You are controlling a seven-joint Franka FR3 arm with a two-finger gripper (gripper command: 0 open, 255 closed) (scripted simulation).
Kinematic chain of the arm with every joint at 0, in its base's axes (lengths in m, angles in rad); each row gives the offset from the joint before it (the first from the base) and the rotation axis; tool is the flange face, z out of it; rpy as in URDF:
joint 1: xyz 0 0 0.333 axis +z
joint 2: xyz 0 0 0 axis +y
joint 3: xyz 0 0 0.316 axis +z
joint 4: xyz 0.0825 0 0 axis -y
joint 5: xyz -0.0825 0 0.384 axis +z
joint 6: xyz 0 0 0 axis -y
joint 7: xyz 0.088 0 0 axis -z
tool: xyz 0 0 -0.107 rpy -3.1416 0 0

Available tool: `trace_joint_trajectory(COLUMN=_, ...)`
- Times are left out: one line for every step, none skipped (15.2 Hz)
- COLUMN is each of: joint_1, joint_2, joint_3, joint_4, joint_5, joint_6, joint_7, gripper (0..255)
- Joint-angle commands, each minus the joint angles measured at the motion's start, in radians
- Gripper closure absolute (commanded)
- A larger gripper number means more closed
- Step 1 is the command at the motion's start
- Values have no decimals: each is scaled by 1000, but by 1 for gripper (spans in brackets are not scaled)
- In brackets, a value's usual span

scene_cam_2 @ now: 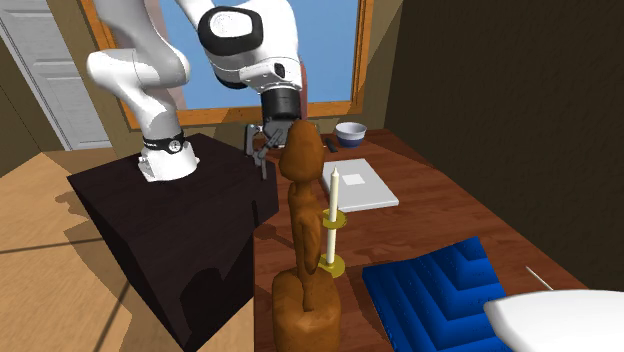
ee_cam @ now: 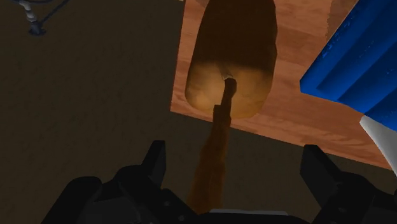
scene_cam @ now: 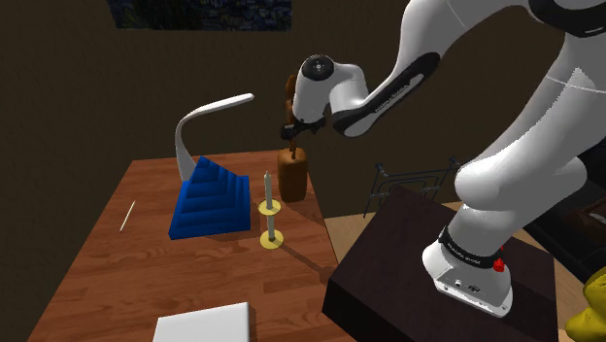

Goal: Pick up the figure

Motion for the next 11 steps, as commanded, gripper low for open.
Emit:
trace_joint_trajectory(joint_1=3, joint_2=116, joint_3=-11, joint_4=75, joint_5=-208, joint_6=-57, joint_7=185, gripper=0)
trace_joint_trajectory(joint_1=22, joint_2=163, joint_3=-29, joint_4=110, joint_5=-273, joint_6=-89, joint_7=245, gripper=0)
trace_joint_trajectory(joint_1=40, joint_2=209, joint_3=-46, joint_4=145, joint_5=-329, joint_6=-120, joint_7=298, gripper=0)
trace_joint_trajectory(joint_1=58, joint_2=251, joint_3=-64, joint_4=180, joint_5=-378, joint_6=-149, joint_7=344, gripper=0)
trace_joint_trajectory(joint_1=75, joint_2=293, joint_3=-80, joint_4=214, joint_5=-422, joint_6=-178, joint_7=385, gripper=0)
trace_joint_trajectory(joint_1=92, joint_2=332, joint_3=-96, joint_4=249, joint_5=-460, joint_6=-205, joint_7=421, gripper=0)
trace_joint_trajectory(joint_1=107, joint_2=370, joint_3=-111, joint_4=284, joint_5=-494, joint_6=-232, joint_7=454, gripper=0)
trace_joint_trajectory(joint_1=112, joint_2=379, joint_3=-117, joint_4=292, joint_5=-501, joint_6=-237, joint_7=460, gripper=0)
trace_joint_trajectory(joint_1=116, joint_2=390, joint_3=-121, joint_4=294, joint_5=-515, joint_6=-238, joint_7=473, gripper=0)
trace_joint_trajectory(joint_1=120, joint_2=401, joint_3=-125, joint_4=297, joint_5=-528, joint_6=-239, joint_7=485, gripper=0)
trace_joint_trajectory(joint_1=124, joint_2=413, joint_3=-130, joint_4=299, joint_5=-541, joint_6=-240, joint_7=497, gripper=0)
